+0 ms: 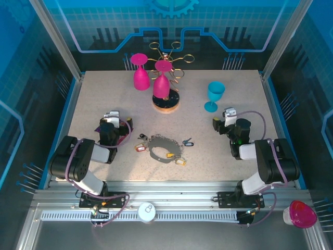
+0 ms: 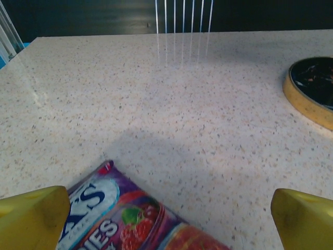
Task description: Put the keys on the keyring
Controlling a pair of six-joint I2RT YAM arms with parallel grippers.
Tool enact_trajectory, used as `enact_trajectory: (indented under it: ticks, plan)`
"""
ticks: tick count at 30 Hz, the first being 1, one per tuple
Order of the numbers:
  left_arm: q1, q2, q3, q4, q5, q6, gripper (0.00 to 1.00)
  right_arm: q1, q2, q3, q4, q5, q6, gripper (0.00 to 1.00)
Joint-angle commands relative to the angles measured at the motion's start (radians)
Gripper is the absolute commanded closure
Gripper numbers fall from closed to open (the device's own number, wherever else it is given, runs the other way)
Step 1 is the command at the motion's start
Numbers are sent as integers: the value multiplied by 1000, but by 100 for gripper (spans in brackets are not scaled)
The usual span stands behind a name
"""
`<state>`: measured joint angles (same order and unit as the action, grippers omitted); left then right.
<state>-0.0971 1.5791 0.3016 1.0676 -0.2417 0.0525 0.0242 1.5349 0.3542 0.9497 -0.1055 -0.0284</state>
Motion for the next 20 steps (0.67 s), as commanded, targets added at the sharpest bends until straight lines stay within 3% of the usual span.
enact_trajectory:
  ticks: [1,7,12,20]
  plan:
    - [11,-14,31,-24,-17,-11,1,-19,5,28,-31,9,34,40]
    - [17,-14,40,-41,-9,-17,1,-19,5,29,-32,10,35,40]
    - [76,-23,85,-143,105,-55,1,-19,4,31,-35,10,35,38]
    - [78,-21,80,-136,113,-52,1,-19,4,31,-35,12,34,31]
